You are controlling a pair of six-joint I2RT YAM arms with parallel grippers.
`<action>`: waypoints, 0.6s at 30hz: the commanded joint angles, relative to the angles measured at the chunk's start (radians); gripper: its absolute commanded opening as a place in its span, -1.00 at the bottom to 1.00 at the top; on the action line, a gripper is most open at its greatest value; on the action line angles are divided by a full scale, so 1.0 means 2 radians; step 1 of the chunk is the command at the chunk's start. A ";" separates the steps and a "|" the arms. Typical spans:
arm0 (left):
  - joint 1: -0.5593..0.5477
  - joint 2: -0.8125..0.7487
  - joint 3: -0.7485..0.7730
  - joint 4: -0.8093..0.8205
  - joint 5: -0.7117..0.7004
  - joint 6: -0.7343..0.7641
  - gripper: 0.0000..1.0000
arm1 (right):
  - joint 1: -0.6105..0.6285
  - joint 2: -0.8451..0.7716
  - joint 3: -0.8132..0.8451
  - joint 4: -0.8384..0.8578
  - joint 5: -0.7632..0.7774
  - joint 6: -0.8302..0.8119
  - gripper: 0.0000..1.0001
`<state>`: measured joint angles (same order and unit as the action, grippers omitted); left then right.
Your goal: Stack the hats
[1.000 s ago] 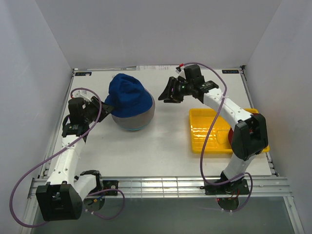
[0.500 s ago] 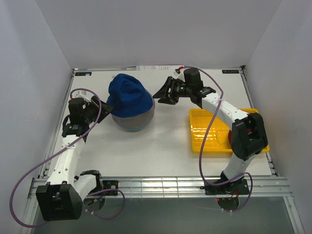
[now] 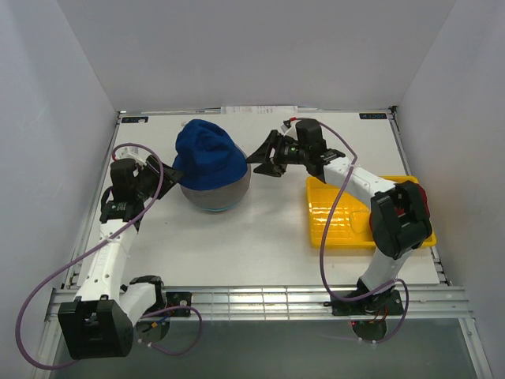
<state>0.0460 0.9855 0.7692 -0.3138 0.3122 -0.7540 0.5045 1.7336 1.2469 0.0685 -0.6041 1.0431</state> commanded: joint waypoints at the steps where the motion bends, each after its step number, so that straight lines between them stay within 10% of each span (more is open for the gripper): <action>1: 0.002 -0.016 0.002 0.003 -0.006 -0.002 0.16 | 0.007 0.008 -0.004 0.047 -0.008 0.028 0.26; 13: 0.002 -0.013 0.000 0.007 -0.003 -0.002 0.11 | 0.021 0.037 -0.011 0.109 -0.002 0.081 0.22; 18: 0.002 -0.010 0.000 0.009 -0.002 0.000 0.10 | 0.020 0.042 -0.011 0.110 -0.001 0.082 -0.21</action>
<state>0.0460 0.9833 0.7692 -0.3122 0.3107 -0.7597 0.5419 1.8076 1.2320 0.2352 -0.6056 1.1934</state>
